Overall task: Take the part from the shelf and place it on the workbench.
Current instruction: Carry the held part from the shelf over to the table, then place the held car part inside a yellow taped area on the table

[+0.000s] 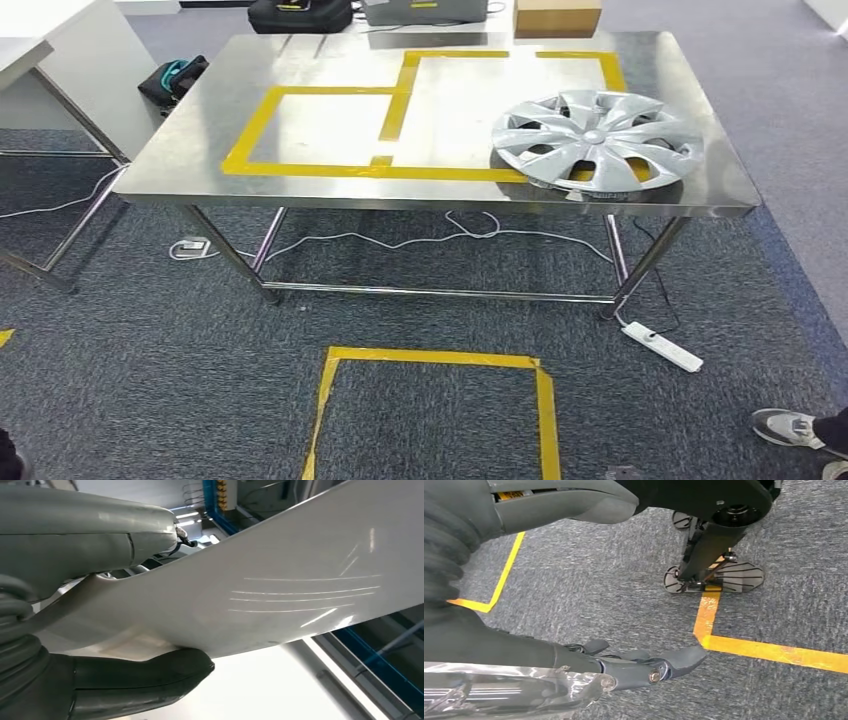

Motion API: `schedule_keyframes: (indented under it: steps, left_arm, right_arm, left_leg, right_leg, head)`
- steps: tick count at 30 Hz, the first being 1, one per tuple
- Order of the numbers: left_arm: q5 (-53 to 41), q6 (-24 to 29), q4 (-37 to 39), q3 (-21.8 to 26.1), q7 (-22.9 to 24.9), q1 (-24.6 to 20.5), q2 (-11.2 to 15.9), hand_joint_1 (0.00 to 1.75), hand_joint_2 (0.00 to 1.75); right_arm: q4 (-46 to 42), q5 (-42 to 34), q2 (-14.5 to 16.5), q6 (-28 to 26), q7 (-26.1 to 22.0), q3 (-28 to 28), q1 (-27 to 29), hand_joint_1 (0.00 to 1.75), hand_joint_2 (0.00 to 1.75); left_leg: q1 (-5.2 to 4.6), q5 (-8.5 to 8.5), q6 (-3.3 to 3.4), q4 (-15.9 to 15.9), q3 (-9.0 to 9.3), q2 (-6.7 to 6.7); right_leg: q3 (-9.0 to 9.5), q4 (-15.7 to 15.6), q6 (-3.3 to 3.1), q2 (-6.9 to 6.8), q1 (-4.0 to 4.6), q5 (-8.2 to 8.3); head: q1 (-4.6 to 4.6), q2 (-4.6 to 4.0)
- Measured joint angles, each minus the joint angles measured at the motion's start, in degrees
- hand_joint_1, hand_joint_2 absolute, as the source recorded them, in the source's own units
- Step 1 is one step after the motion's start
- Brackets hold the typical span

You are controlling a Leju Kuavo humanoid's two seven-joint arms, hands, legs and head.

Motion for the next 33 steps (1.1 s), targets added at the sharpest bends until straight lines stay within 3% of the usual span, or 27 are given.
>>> schedule_keyframes:
  steps: [2, 4, 5, 6, 7, 9, 10, 12, 14, 15, 16, 17, 19, 21, 22, 23, 25, 27, 30, 31, 33]
  left_arm:
    - [0.06, 0.1, 0.0, 0.04, -0.1, 0.06, -0.04, 1.75, 1.75]
    - [0.21, 0.23, 0.0, 0.07, -0.2, 0.3, -0.1, 1.75, 1.75]
    - [0.32, 0.28, 0.0, 0.07, -0.22, 0.46, -0.16, 1.75, 1.75]
    - [0.42, 0.33, 0.0, 0.08, -0.24, 0.6, -0.23, 1.75, 1.75]
    - [0.51, 0.35, 0.0, 0.09, -0.25, 0.7, -0.29, 1.75, 1.75]
    - [0.56, 0.39, 0.0, 0.15, -0.32, 0.79, -0.36, 1.75, 1.75]
    - [0.6, 0.41, -0.01, 0.21, -0.39, 0.83, -0.38, 1.75, 1.75]
    - [0.69, 0.44, -0.03, 0.38, -0.63, 0.89, -0.43, 1.75, 1.75]
    - [0.78, 0.45, -0.06, 0.55, -0.81, 0.99, -0.49, 1.75, 1.75]
    - [0.81, 0.46, -0.07, 0.61, -0.84, 1.06, -0.51, 1.75, 1.75]
    - [0.85, 0.46, -0.07, 0.66, -0.84, 1.07, -0.51, 1.75, 1.75]
    - [0.9, 0.45, -0.07, 0.68, -0.83, 1.09, -0.51, 1.75, 1.75]
    - [1.01, 0.41, -0.07, 0.7, -0.82, 1.1, -0.54, 1.75, 1.75]
    - [1.07, 0.37, -0.07, 0.7, -0.81, 1.16, -0.58, 1.75, 1.75]
    - [1.09, 0.37, -0.07, 0.7, -0.81, 1.18, -0.59, 1.75, 1.75]
    - [1.11, 0.37, -0.07, 0.7, -0.8, 1.19, -0.6, 1.75, 1.75]
    - [1.13, 0.37, -0.04, 0.7, -0.79, 1.24, -0.63, 1.75, 1.75]
    - [1.14, 0.37, -0.02, 0.72, -0.78, 1.29, -0.73, 1.75, 1.75]
    - [1.14, 0.38, -0.05, 0.8, -0.76, 1.34, -0.83, 1.75, 1.75]
    - [1.13, 0.4, -0.07, 0.86, -0.76, 1.35, -0.84, 1.75, 1.75]
    - [1.13, 0.45, -0.09, 0.97, -0.78, 1.42, -0.87, 1.75, 1.75]
  right_arm:
    - [-0.01, 0.03, -0.01, 0.02, 0.01, 0.0, 0.0, 0.0, 1.75]
    - [-0.01, 0.15, -0.02, 0.04, 0.12, 0.0, 0.05, 0.0, 1.75]
    - [-0.01, 0.22, -0.02, 0.04, 0.18, 0.0, 0.11, 0.0, 1.75]
    - [-0.01, 0.26, -0.02, 0.01, 0.24, 0.0, 0.19, 0.0, 1.75]
    - [-0.01, 0.28, -0.02, -0.03, 0.26, 0.0, 0.26, 0.0, 1.75]
    - [0.01, 0.32, -0.02, -0.1, 0.27, 0.0, 0.34, 0.0, 1.75]
    - [0.02, 0.35, -0.01, -0.12, 0.25, 0.01, 0.32, 0.0, 1.75]
    - [0.04, 0.44, -0.04, -0.13, 0.18, 0.01, 0.24, 0.0, 1.75]
    - [0.03, 0.58, -0.14, -0.12, 0.06, 0.02, 0.13, 0.0, 1.75]
    - [0.03, 0.68, -0.19, -0.12, -0.04, 0.02, 0.04, 0.0, 1.75]
    - [0.03, 0.81, -0.21, -0.1, -0.13, 0.03, -0.1, 0.0, 1.75]
    - [0.03, 0.93, -0.23, -0.08, -0.2, 0.05, -0.25, 0.0, 1.75]
    - [0.03, 1.1, -0.26, -0.04, -0.25, 0.09, -0.27, 0.0, 1.75]
    - [0.03, 1.18, -0.3, -0.1, -0.25, 0.09, 0.01, 0.0, 1.75]
    - [0.03, 1.21, -0.32, -0.15, -0.25, 0.09, 0.12, 0.0, 1.75]
    - [0.03, 1.22, -0.32, -0.19, -0.25, 0.09, 0.2, 0.0, 1.75]
    - [0.04, 1.22, -0.33, -0.23, -0.25, 0.1, 0.39, 0.0, 1.75]
    - [0.05, 1.22, -0.33, -0.2, -0.23, 0.11, 0.53, 0.0, 1.75]
    - [0.05, 1.27, -0.32, 0.03, -0.24, 0.1, 0.45, 0.0, 1.75]
    - [0.05, 1.31, -0.32, 0.16, -0.26, 0.1, 0.39, 0.0, 1.75]
    - [0.05, 1.37, -0.35, 0.36, -0.29, 0.1, 0.32, 0.0, 1.75]
  left_leg:
    - [-0.11, -2.15, -0.05, 5.31, -2.82, 0.44]
    - [-0.38, -4.75, 0.09, 13.68, -8.12, 0.54]
    - [-0.5, -4.99, 0.3, 16.54, -10.31, 0.54]
    - [-0.67, -3.98, 0.65, 17.35, -11.52, 0.54]
    - [-0.9, -1.85, 1.11, 15.94, -11.61, 0.53]
    - [-1.61, 3.59, 2.36, 9.1, -9.54, 0.57]
    - [-1.97, 4.96, 2.88, 5.7, -8.14, 0.66]
    - [-2.4, 4.59, 2.95, 1.97, -6.48, 0.81]
    - [-2.31, 3.4, 2.73, 0.7, -5.47, 0.69]
    - [-2.19, 3.13, 2.93, 0.38, -4.84, 0.55]
    - [-2.08, 2.81, 3.16, 0.24, -4.14, 0.47]
    - [-2.01, 2.46, 3.35, 0.15, -3.46, 0.42]
    - [-2.14, 1.36, 3.73, 0.14, -2.34, 0.39]
    - [-2.23, 0.06, 3.87, 0.14, -0.8, 0.21]
    - [-2.24, -0.68, 3.84, 0.14, 0.22, 0.12]
    - [-2.24, -1.48, 3.76, 0.14, 1.36, 0.06]
    - [-2.31, -3.22, 3.41, 0.23, 3.3, 0.0]
    - [-2.44, -4.5, 2.8, 0.17, 4.42, -0.07]
    - [-2.49, -4.15, 1.76, 1.26, 4.58, 0.01]
    - [-2.48, -3.75, 1.45, 3.37, 3.37, 0.1]
    - [-2.27, -4.61, 0.81, 10.1, -1.1, 0.28]
  right_leg:
    - [0.6, -0.06, -0.9, -0.13, 0.2, -0.47]
    - [1.18, -0.09, -1.48, -0.25, 0.47, -1.11]
    - [1.55, -0.09, -1.63, -0.27, 0.63, -1.5]
    - [2.05, -0.09, -1.68, -0.26, 0.77, -1.95]
    - [2.71, -0.11, -1.65, -0.24, 0.88, -2.45]
    - [4.06, -0.29, -1.49, -0.2, 1.02, -3.58]
    - [4.54, -0.49, -1.32, -0.16, 1.12, -4.15]
    - [5.31, -1.14, -0.79, -0.29, 1.26, -4.75]
    - [6.67, -2.08, -0.01, -0.6, 1.26, -4.92]
    - [6.97, -1.65, 0.33, -0.7, 1.27, -4.98]
    - [6.29, -0.29, 0.52, -0.76, 1.29, -5.33]
    - [4.48, 2.69, 0.6, -0.76, 1.31, -5.94]
    - [-0.85, 10.39, 0.62, -0.72, 1.46, -8.19]
    - [-4.99, 14.01, 0.68, -0.68, 1.64, -10.29]
    - [-5.79, 13.08, 0.66, -0.67, 1.72, -9.91]
    - [-5.9, 10.58, 0.59, -0.67, 1.77, -8.05]
    - [-5.41, 4.19, 0.21, -0.74, 1.84, -1.3]
    - [-4.71, 0.95, -0.44, -0.81, 2.04, 2.76]
    - [-3.51, 0.28, -1.48, -0.7, 1.95, 2.68]
    - [-2.89, -0.07, -1.78, -0.67, 1.77, 2.51]
    - [-1.49, -0.86, -2.22, -0.63, 1.48, 1.91]
  head:
    - [-0.31, 0.0]
    - [-0.45, 0.0]
    - [-0.48, 0.0]
    - [-0.46, 0.0]
    - [-0.46, 0.0]
    - [-0.5, 0.0]
    - [-0.54, 0.0]
    - [-0.54, 0.0]
    - [-0.46, 0.01]
    - [-0.4, 0.0]
    - [-0.26, 0.01]
    - [-0.12, 0.01]
    - [0.17, 0.01]
    - [0.37, 0.0]
    - [0.44, 0.0]
    - [0.51, 0.0]
    - [0.55, 0.0]
    - [0.52, 0.0]
    - [0.47, 0.0]
    - [0.36, 0.0]
    - [0.16, 0.0]
